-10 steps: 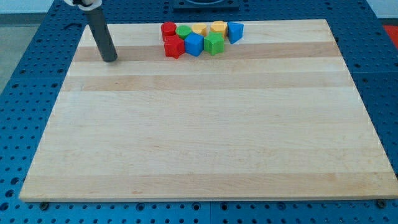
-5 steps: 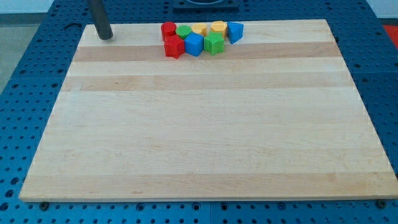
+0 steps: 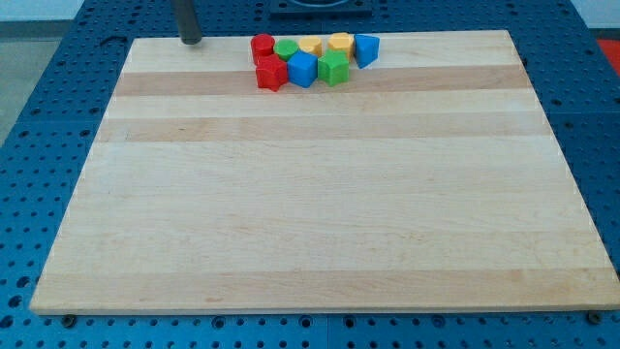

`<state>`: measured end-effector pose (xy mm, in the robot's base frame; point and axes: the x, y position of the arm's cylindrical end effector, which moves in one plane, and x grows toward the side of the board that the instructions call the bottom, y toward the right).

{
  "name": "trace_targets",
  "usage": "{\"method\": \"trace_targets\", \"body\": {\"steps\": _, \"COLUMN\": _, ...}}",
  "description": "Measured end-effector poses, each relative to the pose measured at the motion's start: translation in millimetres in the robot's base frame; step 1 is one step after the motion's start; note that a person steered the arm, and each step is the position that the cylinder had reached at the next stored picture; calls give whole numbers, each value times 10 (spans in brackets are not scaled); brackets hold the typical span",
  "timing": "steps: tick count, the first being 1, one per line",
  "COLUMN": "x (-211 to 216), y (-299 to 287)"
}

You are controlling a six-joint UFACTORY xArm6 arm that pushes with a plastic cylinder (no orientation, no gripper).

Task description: Move yellow hexagon along with green star slightly down

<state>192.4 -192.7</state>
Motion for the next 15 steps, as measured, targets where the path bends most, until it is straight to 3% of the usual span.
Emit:
{"method": "trace_targets", "body": {"steps": 1, "x": -6, "y": 457}}
{"method": "trace_targets", "body": {"steps": 5, "x": -9, "y": 761}}
{"method": "trace_targets", "body": {"steps": 6, "x": 14, "y": 1360}}
{"method": "trace_targets", "body": {"steps": 7, "x": 16, "y": 1451}}
{"method": "trace_targets", "body": {"steps": 8, "x": -5, "y": 2137}}
{"method": "trace_targets", "body": {"steps": 11, "x": 357, "y": 2240}}
{"method": "trace_targets", "body": {"steps": 15, "x": 452, "y": 2191}}
